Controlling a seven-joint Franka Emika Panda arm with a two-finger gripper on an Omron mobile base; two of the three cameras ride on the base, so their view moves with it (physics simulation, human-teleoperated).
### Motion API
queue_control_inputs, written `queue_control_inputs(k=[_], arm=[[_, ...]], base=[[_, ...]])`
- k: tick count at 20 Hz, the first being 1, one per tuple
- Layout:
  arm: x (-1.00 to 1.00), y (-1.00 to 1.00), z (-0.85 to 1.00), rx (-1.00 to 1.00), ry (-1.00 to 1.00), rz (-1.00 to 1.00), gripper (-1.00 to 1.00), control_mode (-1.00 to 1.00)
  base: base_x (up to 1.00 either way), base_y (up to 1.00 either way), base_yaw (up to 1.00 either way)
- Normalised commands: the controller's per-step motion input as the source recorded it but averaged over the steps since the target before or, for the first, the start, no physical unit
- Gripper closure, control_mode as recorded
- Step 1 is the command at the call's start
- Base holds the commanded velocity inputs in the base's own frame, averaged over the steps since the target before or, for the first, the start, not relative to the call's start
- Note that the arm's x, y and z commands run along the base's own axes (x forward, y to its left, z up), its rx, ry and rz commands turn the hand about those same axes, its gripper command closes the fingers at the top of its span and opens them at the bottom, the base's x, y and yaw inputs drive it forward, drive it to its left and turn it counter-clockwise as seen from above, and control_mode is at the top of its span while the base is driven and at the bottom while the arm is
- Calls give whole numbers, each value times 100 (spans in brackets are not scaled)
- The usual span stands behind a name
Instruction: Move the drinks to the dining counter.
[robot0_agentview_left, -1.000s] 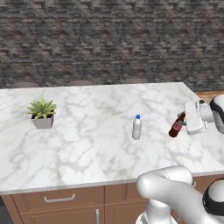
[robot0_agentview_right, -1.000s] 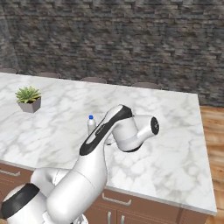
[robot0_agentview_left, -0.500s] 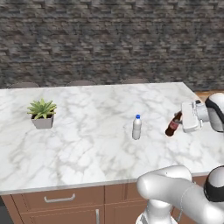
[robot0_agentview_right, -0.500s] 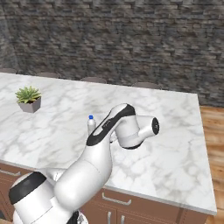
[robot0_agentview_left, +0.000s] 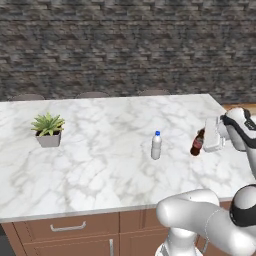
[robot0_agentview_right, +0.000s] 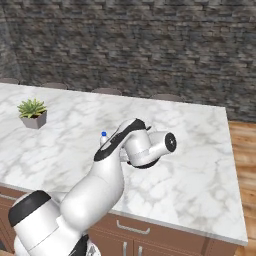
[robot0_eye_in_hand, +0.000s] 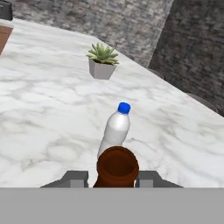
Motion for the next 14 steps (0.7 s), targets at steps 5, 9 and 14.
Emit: queue_control_inputs(k=[5, 9, 14], arm=[[8, 14, -20, -8, 0, -5, 100, -100], [12, 19, -11, 0, 0, 0, 100, -100], [18, 21, -8, 0, 0, 0, 100, -100]], base=[[0, 0, 0], [0, 0, 0], [0, 0, 0]])
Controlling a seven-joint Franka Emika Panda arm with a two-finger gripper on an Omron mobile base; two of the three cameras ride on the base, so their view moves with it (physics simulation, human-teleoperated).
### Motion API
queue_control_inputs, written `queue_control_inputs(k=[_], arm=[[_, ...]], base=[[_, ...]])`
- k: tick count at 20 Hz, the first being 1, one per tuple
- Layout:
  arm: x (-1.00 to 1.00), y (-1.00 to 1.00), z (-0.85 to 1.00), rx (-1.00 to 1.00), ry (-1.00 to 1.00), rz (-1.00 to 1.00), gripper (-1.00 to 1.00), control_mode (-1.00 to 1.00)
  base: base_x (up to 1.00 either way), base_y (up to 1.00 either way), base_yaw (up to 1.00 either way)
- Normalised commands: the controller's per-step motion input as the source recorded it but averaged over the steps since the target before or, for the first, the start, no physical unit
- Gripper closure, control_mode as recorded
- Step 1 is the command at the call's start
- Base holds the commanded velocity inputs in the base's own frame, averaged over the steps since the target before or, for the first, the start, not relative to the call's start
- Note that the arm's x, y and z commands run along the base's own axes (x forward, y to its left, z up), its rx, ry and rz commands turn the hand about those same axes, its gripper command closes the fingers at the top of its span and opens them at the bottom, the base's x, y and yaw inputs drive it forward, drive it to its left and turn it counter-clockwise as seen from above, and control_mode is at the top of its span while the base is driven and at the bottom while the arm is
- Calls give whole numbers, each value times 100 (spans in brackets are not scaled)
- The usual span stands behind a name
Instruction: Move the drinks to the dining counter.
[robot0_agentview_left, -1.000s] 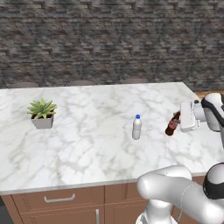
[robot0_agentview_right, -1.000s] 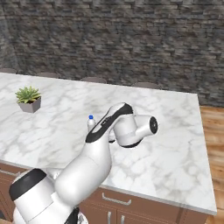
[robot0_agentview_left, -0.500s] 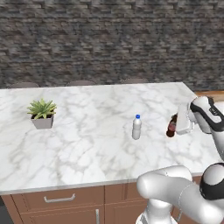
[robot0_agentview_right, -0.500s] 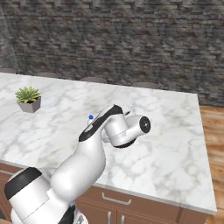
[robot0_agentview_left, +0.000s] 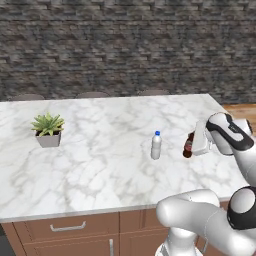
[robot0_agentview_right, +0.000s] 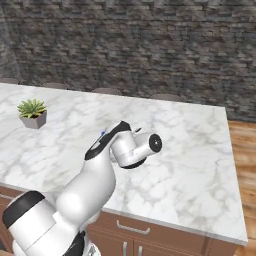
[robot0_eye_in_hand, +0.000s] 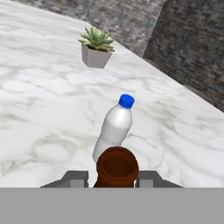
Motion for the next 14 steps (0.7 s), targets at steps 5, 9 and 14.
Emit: queue_control_inputs(k=[5, 9, 14], arm=[[19, 9, -14, 0, 0, -1, 100, -100], [17, 0, -18, 0, 0, -2, 100, -100], [15, 0, -16, 0, -1, -1, 100, -100]], base=[[0, 0, 0], [0, 0, 0], [0, 0, 0]])
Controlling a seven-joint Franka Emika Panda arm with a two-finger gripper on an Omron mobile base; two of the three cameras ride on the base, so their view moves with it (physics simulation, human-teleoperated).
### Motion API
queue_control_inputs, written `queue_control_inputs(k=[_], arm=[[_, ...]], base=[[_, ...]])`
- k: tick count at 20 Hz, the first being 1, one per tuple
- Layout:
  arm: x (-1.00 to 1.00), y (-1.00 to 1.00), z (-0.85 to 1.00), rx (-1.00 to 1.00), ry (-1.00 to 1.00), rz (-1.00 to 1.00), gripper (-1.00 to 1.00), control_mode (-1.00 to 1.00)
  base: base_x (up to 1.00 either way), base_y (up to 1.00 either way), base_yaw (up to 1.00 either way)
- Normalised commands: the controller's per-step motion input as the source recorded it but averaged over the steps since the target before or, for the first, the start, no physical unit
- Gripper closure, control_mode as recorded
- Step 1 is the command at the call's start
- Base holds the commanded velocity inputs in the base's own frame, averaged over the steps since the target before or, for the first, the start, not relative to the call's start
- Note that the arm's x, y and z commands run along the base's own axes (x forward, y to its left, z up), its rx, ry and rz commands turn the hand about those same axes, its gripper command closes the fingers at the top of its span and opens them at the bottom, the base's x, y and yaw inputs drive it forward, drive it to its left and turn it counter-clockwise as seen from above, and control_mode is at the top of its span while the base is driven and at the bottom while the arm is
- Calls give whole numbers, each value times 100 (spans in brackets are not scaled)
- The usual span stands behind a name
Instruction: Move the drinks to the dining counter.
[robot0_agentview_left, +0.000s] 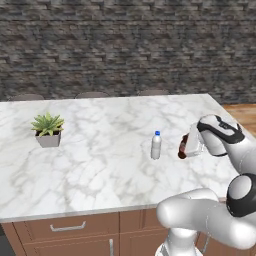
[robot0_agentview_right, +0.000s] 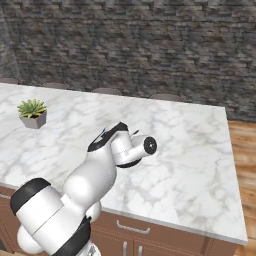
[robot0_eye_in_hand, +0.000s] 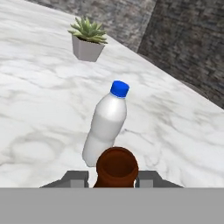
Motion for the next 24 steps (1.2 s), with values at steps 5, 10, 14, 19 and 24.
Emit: queue_control_inputs(k=[5, 10, 14, 19, 24], arm=[[17, 0, -6, 0, 0, -1, 100, -100], [19, 0, -1, 2, 0, 0, 100, -100], [17, 0, -3, 3, 0, 0, 100, -100], [12, 0, -9, 4, 0, 0, 100, -100], [8, 0, -14, 4, 0, 0, 100, -100]], base=[[0, 0, 0], [0, 0, 0], [0, 0, 0], [0, 0, 0], [0, 0, 0]])
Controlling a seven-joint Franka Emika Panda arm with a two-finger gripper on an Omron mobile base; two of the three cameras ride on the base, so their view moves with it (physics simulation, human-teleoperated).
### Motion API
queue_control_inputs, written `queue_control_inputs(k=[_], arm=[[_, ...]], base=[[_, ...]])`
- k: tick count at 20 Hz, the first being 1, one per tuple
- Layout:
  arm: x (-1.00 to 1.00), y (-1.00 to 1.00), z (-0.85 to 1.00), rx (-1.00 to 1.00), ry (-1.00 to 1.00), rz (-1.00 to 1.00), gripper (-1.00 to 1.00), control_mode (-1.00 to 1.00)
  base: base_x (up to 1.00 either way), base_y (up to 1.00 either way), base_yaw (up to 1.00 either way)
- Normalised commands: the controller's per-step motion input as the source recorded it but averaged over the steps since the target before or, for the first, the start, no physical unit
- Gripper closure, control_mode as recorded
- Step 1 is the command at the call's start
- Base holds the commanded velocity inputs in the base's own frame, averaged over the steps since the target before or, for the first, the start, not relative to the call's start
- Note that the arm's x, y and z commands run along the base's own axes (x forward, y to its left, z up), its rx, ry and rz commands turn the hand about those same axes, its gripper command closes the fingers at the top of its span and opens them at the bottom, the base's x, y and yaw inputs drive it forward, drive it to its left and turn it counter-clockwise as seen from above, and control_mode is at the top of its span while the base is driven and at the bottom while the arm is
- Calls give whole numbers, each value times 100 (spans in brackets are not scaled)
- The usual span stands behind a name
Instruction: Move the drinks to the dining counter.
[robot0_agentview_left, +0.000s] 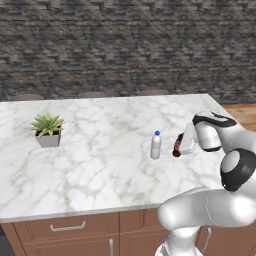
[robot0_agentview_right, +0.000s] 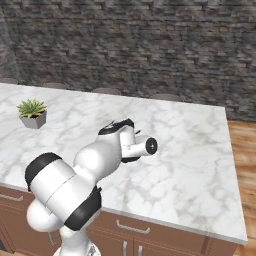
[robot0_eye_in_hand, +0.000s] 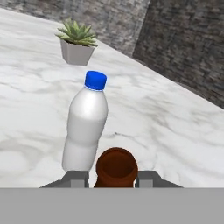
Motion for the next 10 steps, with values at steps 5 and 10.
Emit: queue_control_inputs(k=[5, 10], arm=[[5, 0, -17, 1, 0, 0, 100, -100], [2, -2, -15, 0, 0, 0, 100, -100]], base=[[0, 0, 0], [0, 0, 0]])
